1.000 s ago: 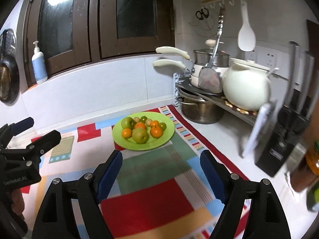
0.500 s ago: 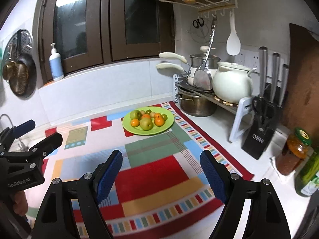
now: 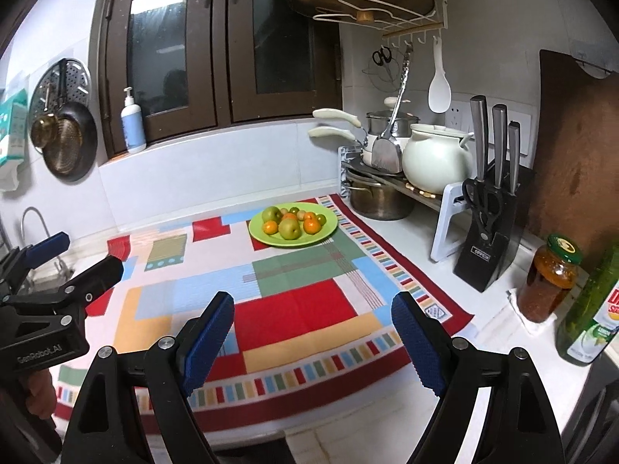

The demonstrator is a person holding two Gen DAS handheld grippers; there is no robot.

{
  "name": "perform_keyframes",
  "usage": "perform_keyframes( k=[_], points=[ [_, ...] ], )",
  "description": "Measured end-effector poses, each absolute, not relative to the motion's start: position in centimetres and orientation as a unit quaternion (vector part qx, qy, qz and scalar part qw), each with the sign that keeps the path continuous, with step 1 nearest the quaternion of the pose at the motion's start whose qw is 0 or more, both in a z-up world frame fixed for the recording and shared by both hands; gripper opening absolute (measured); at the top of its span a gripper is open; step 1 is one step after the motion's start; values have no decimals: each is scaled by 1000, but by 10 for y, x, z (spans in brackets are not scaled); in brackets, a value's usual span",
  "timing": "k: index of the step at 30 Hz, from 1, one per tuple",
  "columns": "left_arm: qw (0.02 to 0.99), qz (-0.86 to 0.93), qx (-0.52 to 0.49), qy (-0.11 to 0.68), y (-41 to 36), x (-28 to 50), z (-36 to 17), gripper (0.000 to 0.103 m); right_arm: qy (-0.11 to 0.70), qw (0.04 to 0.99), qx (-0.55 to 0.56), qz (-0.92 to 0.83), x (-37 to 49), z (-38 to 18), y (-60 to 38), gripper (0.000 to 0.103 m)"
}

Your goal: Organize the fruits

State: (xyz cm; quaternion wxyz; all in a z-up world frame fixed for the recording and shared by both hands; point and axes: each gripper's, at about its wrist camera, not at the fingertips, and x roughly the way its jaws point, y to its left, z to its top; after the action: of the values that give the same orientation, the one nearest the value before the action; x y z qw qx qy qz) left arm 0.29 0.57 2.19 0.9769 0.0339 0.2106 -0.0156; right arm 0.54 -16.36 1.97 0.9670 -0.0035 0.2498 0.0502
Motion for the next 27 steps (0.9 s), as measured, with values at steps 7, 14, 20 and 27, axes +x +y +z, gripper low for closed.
perform_keyframes(
  k=[7,14,20,27],
  points=[
    [978,-9,38,207,-2,-10,22,103,247,967,-4,59,-6,20,-169,84],
    [978,-10,39,207,-2,-13,21,103,246,967,-3,61,-11,20,-172,84],
    [977,-7,41,207,-5,-17,22,103,247,967,-1,64,-13,18,-176,84],
    [978,-6,42,206,-5,-18,22,103,247,967,-1,63,-15,18,-177,84]
  ],
)
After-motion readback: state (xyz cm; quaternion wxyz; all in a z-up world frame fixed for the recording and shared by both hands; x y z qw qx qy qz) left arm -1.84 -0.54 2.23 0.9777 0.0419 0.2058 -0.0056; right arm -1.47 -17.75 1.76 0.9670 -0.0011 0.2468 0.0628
